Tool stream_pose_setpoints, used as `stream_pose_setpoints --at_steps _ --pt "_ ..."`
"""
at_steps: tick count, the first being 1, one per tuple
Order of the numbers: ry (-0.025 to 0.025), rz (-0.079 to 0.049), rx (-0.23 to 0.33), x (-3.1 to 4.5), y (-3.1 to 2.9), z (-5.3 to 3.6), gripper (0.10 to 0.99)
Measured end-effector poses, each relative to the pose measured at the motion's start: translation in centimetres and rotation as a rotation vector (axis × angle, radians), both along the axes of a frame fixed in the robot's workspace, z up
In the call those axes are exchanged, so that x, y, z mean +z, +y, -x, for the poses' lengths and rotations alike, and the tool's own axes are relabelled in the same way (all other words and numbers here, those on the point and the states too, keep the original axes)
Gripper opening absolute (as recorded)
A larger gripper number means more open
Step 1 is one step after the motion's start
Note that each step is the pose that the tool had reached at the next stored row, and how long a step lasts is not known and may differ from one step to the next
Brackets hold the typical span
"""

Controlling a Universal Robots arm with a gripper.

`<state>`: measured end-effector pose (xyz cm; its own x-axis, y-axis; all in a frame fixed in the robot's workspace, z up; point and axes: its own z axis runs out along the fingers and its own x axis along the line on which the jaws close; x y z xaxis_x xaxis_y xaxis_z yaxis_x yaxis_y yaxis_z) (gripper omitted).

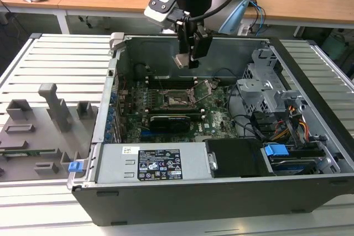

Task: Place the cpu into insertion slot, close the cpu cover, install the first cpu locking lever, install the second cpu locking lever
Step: 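Place the cpu into insertion slot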

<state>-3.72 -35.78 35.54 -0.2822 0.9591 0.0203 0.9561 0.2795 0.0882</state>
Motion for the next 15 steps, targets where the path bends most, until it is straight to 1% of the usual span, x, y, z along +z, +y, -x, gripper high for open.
stream_pose_setpoints --at_steps 10,15 --pt "0.0002 0.0 0.0 -0.67 0.0 0.0 0.541" --pt "0.0001 0.0 0.0 -0.87 0.0 0.0 0.541"
